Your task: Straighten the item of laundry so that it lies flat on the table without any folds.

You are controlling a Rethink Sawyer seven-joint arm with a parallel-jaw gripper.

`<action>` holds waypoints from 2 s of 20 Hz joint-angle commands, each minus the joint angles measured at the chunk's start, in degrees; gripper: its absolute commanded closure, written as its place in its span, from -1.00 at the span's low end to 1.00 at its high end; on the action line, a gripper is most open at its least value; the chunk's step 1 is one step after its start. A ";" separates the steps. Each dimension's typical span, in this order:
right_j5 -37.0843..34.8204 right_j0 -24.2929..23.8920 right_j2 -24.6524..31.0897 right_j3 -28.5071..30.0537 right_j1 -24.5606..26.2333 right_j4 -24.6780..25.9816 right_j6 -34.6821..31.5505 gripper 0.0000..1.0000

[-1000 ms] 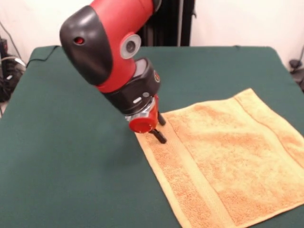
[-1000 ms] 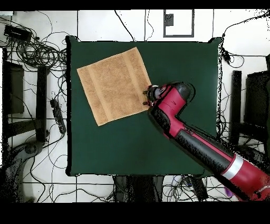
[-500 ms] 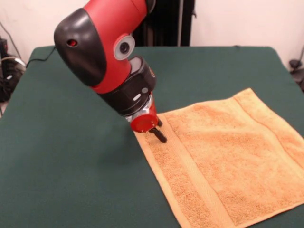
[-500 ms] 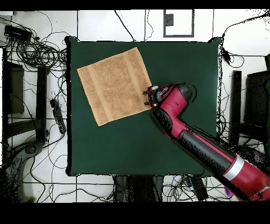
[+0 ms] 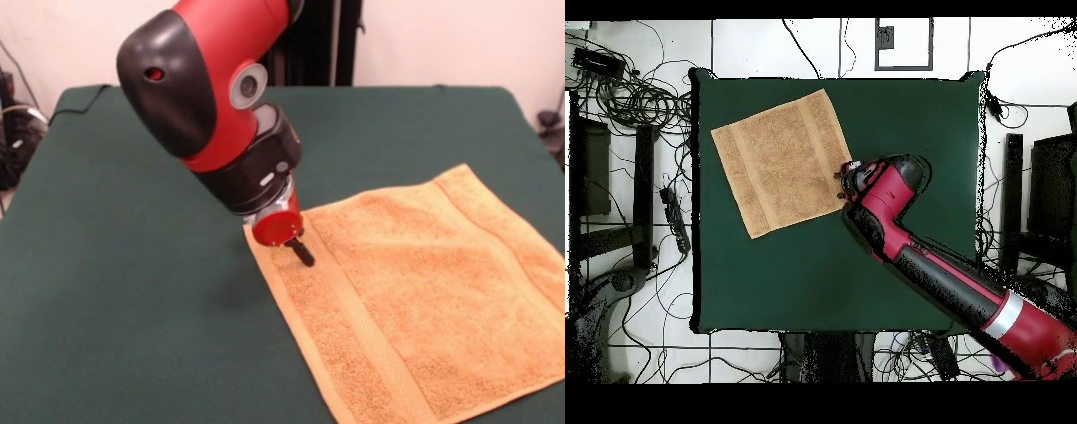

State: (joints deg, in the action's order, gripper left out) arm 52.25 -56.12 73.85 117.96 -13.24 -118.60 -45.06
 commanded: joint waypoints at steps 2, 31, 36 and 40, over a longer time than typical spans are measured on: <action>5.95 5.27 -8.83 1.57 -0.81 0.95 6.23 -1.00; 13.63 -0.68 -13.92 -7.20 1.05 3.07 33.80 -1.00; 15.16 -1.43 -14.46 -7.93 0.67 3.50 38.61 -1.00; 15.47 -1.60 -14.84 -7.78 0.44 3.82 40.48 -1.00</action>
State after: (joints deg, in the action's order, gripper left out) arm 52.66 -54.90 72.37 118.03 -14.74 -116.33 -33.46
